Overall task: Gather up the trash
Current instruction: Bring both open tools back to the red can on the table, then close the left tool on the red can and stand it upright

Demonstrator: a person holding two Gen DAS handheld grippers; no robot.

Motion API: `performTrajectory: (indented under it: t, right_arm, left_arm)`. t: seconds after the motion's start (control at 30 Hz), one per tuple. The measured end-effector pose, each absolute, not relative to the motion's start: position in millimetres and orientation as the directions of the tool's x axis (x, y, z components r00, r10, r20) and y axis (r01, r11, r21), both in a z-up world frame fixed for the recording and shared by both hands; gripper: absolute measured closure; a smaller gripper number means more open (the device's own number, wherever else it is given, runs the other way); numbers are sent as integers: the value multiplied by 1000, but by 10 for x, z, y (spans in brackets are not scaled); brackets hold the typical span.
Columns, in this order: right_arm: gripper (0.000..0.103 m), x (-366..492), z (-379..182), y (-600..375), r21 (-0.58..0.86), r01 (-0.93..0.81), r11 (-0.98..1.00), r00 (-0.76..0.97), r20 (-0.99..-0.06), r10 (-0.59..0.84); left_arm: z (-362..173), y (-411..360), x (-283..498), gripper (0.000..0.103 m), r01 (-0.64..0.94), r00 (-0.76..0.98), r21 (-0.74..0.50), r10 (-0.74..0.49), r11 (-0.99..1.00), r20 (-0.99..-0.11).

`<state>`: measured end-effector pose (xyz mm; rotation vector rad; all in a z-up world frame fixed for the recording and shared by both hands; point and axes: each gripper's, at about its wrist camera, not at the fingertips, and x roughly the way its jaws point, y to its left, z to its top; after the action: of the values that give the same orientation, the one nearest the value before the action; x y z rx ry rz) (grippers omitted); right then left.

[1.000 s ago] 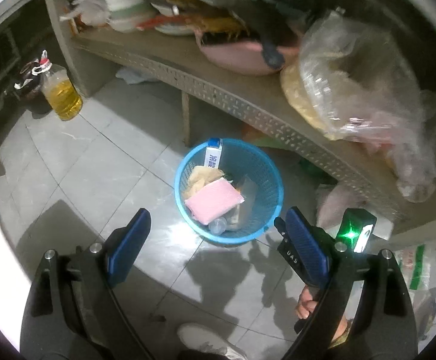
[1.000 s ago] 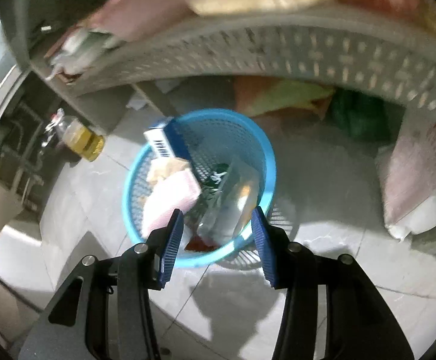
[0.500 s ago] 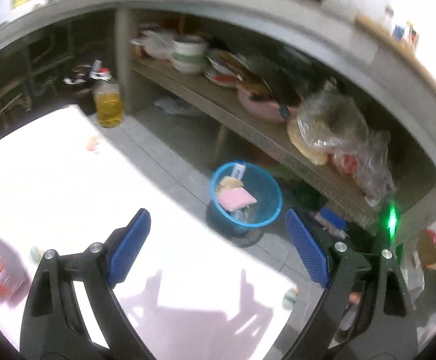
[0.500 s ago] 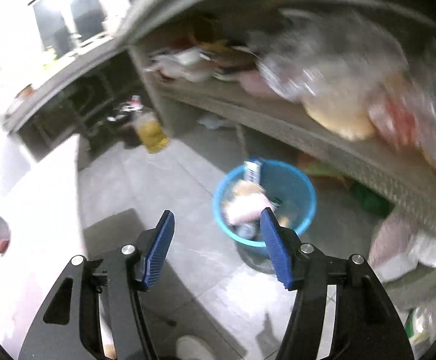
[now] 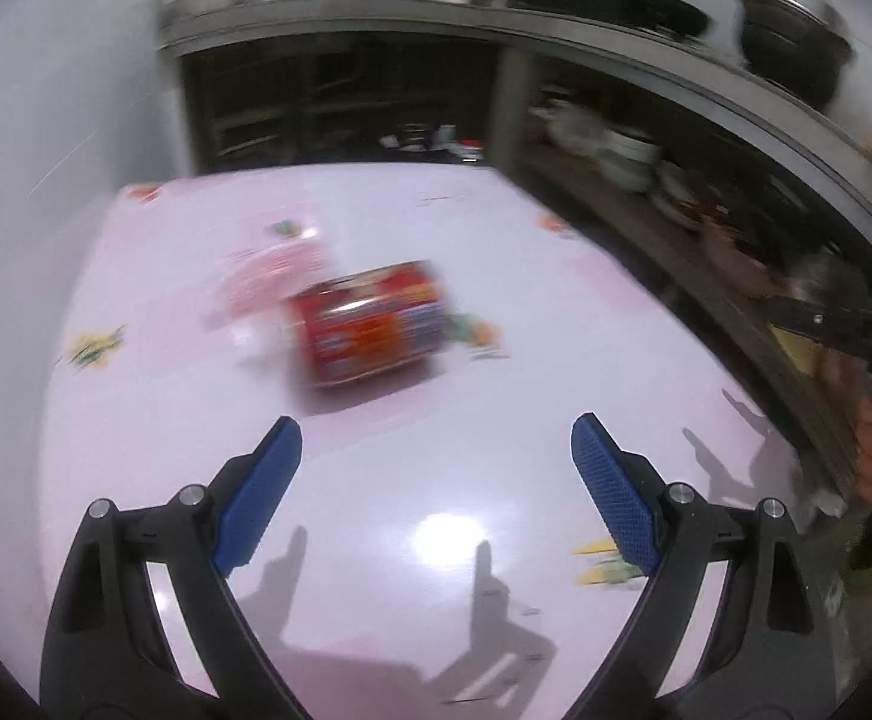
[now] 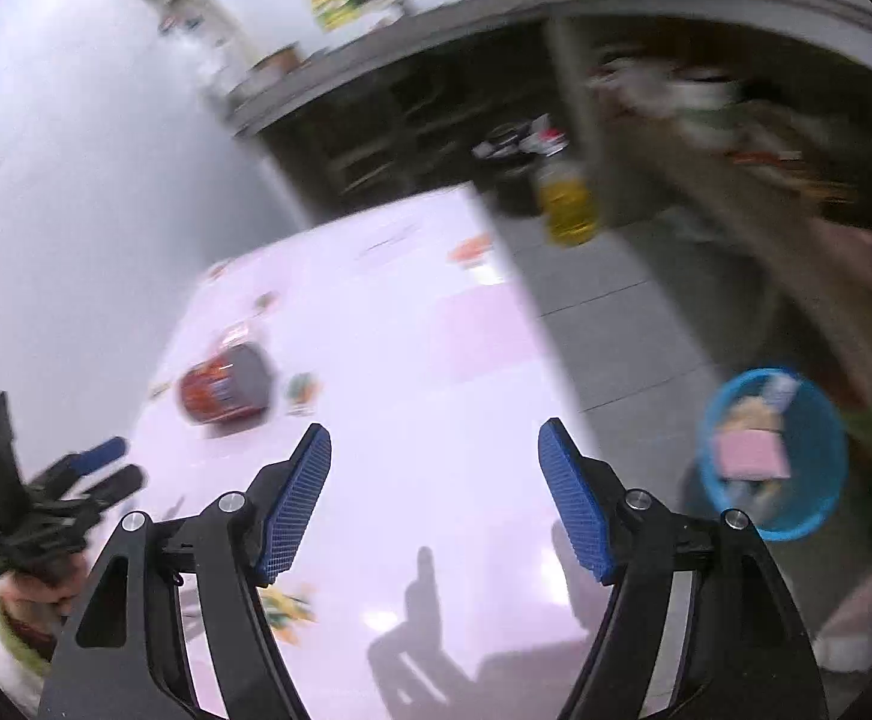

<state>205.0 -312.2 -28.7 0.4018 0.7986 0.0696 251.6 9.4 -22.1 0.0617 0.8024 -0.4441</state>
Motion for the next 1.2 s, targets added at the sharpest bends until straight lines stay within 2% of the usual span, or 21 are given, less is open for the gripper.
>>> performTrajectory:
  t: [0.2, 0.37, 0.43, 0.5, 0.6, 0.87, 0.93, 1.2]
  right_arm:
    - [33, 2677, -287, -2426, 385, -69, 920, 615, -710, 343]
    - [33, 3188, -400, -2150, 467, -111, 878, 533, -718, 449]
    - [33, 3308, -439, -2100, 522, -100, 847, 516, -701, 493]
    - [34, 3447, -504, -2065, 581, -81, 810, 497, -681, 538]
    - [47, 3626, -611, -1945, 625, -62, 778, 480, -664, 572]
    - [72, 3905, -771, -1728, 671, -38, 741, 432, -657, 617]
    - [81, 3941, -814, -1715, 689, -31, 724, 416, -650, 636]
    - [84, 3725, -880, -1861, 724, -11, 689, 409, -626, 664]
  left_arm:
    - [-249, 482, 2847, 17, 294, 652, -140, -305, 946, -694]
    - [-254, 725, 3302, 31, 168, 658, -232, -284, 958, -698]
    - [-279, 821, 3466, 42, 129, 641, -323, -327, 938, -695]
    - [-358, 871, 3535, 49, 115, 608, -416, -395, 902, -689]
    - [-544, 789, 3612, 58, 119, 540, -515, -491, 849, -684]
    - [-749, 569, 3598, 70, 125, 488, -583, -561, 803, -668]
    - [-771, 534, 3593, 71, 133, 473, -599, -582, 790, -661]
    - [-701, 307, 3205, 71, 209, 460, -578, -601, 788, -653]
